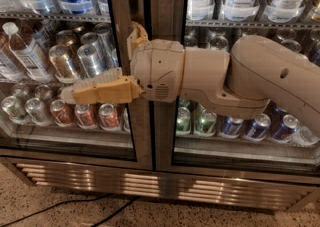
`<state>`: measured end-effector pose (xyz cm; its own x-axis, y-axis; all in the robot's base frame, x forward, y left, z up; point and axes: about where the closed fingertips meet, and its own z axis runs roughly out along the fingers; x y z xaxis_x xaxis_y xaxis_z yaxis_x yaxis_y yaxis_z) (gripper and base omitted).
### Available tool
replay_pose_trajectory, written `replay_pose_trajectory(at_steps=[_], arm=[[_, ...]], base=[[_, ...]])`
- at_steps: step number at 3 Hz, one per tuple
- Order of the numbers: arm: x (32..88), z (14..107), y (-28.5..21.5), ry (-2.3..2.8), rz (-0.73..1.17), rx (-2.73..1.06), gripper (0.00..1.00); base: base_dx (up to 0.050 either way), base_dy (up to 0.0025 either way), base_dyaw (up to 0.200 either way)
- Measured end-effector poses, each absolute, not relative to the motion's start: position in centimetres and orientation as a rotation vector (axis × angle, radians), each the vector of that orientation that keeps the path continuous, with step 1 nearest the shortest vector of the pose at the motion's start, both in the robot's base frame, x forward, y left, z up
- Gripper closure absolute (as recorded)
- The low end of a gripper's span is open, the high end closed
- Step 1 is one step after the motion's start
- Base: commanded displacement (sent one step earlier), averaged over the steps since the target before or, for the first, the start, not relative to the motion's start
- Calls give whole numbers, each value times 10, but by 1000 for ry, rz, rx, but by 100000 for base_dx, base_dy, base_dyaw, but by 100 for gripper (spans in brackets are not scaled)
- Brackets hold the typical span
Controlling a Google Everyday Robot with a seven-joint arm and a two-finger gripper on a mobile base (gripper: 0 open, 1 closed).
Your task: Open left fridge door
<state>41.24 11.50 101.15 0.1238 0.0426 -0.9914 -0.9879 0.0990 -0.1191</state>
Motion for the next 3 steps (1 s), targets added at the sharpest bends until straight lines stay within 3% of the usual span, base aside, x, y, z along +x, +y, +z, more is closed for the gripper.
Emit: replay_pose_trajectory(at_steps=[3], arm=[[412,1012,115,1128,1072,-1159,89]], base=[[0,0,0]])
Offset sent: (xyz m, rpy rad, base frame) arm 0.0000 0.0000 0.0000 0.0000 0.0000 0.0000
